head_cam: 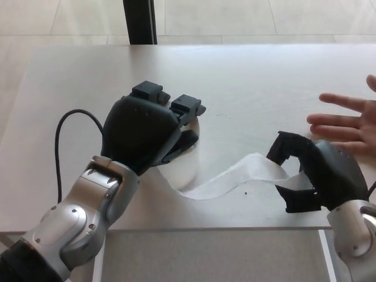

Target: A toilet paper roll is kept in the middle of the desk infront of the robot. The robot places its left hand on the top of the toilet paper roll to hold it still and uses its right hand to tear off a piece of toilet paper from it and hands the paper to a person

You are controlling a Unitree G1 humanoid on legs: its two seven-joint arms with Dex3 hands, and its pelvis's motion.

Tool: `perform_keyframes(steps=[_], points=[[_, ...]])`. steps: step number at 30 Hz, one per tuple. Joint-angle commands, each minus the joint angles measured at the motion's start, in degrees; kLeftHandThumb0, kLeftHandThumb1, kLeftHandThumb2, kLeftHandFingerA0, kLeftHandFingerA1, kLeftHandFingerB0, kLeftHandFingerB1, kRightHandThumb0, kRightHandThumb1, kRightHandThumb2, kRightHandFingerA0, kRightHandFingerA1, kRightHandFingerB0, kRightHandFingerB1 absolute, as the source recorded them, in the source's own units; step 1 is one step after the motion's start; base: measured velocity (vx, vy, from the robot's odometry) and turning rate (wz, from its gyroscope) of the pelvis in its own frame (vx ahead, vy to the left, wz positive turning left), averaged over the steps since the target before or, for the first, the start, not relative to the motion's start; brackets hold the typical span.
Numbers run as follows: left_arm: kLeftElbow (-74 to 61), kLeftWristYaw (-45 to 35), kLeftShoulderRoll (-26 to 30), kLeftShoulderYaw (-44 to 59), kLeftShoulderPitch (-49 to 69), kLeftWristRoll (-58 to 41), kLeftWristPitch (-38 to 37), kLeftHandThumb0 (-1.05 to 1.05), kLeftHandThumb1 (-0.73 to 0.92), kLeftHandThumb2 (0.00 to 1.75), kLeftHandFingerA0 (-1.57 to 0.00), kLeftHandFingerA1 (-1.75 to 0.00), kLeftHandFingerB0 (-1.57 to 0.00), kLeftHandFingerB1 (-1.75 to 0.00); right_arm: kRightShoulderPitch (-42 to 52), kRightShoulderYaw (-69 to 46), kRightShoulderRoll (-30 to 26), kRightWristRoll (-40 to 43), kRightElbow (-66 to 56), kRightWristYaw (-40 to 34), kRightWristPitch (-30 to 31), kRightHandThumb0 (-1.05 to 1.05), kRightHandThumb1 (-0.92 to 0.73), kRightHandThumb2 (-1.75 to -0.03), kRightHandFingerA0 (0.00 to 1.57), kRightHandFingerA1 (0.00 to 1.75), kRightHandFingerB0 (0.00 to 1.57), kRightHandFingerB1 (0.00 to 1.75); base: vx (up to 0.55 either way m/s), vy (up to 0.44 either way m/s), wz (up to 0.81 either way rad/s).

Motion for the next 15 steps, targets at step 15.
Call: perform_keyframes(steps=[15], points=[[5.38,-4.84,1.18,-2.52,8.66,0.62,-2.47,-0.51,0.85,0.66,-0.49,-0.62,-0.51,-0.5,-9.55,-27.35,37.03,38.04,-12.06,-15.85,6.42,-0.05,-0.45,-1.49,1.05,1.75,0.89,1.53,0.0,0.0,0.0]])
